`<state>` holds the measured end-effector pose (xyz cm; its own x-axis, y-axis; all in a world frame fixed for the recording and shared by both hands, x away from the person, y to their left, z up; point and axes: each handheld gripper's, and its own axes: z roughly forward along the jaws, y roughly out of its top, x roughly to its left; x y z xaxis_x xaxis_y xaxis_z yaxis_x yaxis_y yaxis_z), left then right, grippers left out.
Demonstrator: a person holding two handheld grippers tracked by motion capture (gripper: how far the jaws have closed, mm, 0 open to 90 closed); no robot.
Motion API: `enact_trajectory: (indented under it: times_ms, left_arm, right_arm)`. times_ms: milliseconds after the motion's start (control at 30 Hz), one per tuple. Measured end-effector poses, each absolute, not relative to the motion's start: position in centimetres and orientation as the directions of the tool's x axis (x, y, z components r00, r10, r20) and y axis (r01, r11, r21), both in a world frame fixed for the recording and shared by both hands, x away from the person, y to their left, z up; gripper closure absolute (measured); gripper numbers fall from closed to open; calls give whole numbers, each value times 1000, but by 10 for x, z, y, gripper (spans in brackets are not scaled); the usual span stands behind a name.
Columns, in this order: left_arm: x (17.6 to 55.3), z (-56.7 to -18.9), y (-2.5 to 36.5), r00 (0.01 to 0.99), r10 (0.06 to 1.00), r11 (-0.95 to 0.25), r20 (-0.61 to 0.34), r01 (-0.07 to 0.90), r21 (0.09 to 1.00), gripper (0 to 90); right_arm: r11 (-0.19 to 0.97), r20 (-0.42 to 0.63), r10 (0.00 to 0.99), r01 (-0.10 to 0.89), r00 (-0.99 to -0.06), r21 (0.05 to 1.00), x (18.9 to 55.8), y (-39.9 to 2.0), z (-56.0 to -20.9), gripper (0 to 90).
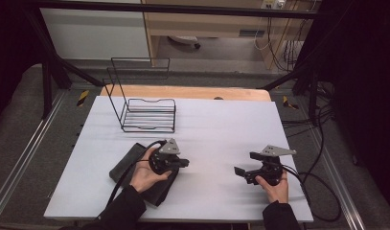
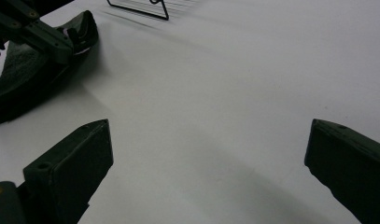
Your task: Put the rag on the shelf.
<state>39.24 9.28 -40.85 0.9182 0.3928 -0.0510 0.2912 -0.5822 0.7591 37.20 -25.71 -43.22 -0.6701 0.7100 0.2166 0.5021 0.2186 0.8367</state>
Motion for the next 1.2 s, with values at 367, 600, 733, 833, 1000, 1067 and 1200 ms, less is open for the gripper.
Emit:
enact_trajectory:
  times_ms: [367,600,733,833,1000,1067,1200]
  left_arm:
    - [385,-418,66,915,394,-600,-81,323,732,809]
    - [383,-399,97,883,463,-558,-82,362,747,546]
    - [384,-389,125,848,528,-564,-46,390,728,379]
    - [382,-387,152,810,586,-542,-31,420,728,280]
    - [378,-395,196,739,672,-494,-45,492,717,205]
    - [377,-399,211,708,705,-480,-40,518,708,199]
    - [374,-405,238,637,769,-430,-45,569,701,246]
  right_arm:
    - [217,215,711,499,-670,839,372,-257,-432,23]
    - [207,222,710,500,-668,841,372,-255,-432,26]
    - [207,228,706,503,-671,839,372,-251,-430,27]
    - [210,235,697,507,-677,836,372,-245,-429,33]
    - [222,265,663,522,-700,823,374,-228,-426,61]
    - [251,248,655,515,-713,819,375,-218,-425,73]
    - [311,226,631,509,-742,803,378,-190,-424,100]
